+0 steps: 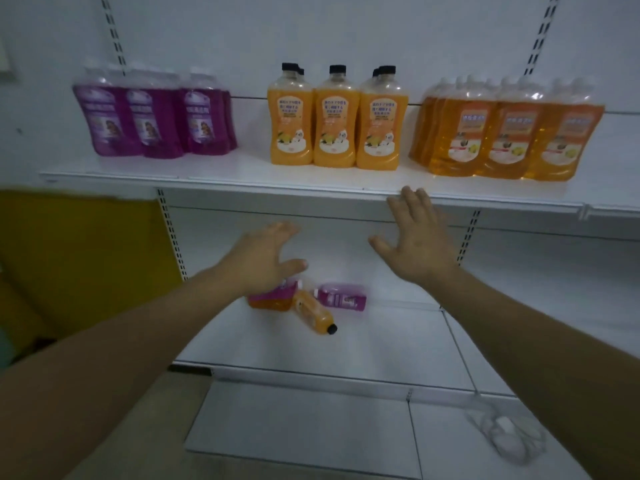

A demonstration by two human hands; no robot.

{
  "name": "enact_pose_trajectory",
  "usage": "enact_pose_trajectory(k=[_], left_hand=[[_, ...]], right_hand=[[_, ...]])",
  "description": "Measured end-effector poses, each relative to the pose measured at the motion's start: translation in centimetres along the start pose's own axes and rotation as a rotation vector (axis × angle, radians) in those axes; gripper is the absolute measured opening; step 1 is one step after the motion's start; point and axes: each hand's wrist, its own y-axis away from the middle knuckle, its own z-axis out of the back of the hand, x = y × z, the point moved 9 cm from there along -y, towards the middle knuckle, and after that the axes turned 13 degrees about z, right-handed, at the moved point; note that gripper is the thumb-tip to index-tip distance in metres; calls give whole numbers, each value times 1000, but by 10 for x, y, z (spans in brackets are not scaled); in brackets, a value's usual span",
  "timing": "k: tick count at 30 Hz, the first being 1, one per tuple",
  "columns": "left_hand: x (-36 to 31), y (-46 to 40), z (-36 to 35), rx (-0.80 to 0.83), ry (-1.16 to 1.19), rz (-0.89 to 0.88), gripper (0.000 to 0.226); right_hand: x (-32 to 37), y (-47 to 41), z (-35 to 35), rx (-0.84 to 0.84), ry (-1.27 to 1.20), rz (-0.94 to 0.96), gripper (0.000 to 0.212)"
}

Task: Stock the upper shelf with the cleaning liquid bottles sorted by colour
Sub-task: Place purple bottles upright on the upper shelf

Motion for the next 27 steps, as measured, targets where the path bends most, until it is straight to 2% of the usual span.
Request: enact_pose_trajectory(k=[2,4,6,12,18,24,25,27], left_hand=[[21,12,-24,94,58,66,68],[38,25,-51,206,169,91,52],[55,33,-75,273,261,119,39],[133,23,-144,380,166,405,72],[171,-40,-196,341,88,489,75],[199,-116,-258,300,55,486,68],[204,-129,-264,274,47,480,69],[219,-160,-278,220,-6,471,73]], right_hand=[[17,20,-21,43,-56,0,79],[33,37,-51,148,-101,-2,81],[41,50,-78,203,-173,-30,73],[41,52,-157,382,-315,-115,66],[20,9,-258,511,-428,-148,62],[9,-8,-380,648,-527,-158,65],[9,-7,-397,658,-529,-150,66],[4,-5,-438,657,-535,-143,82]])
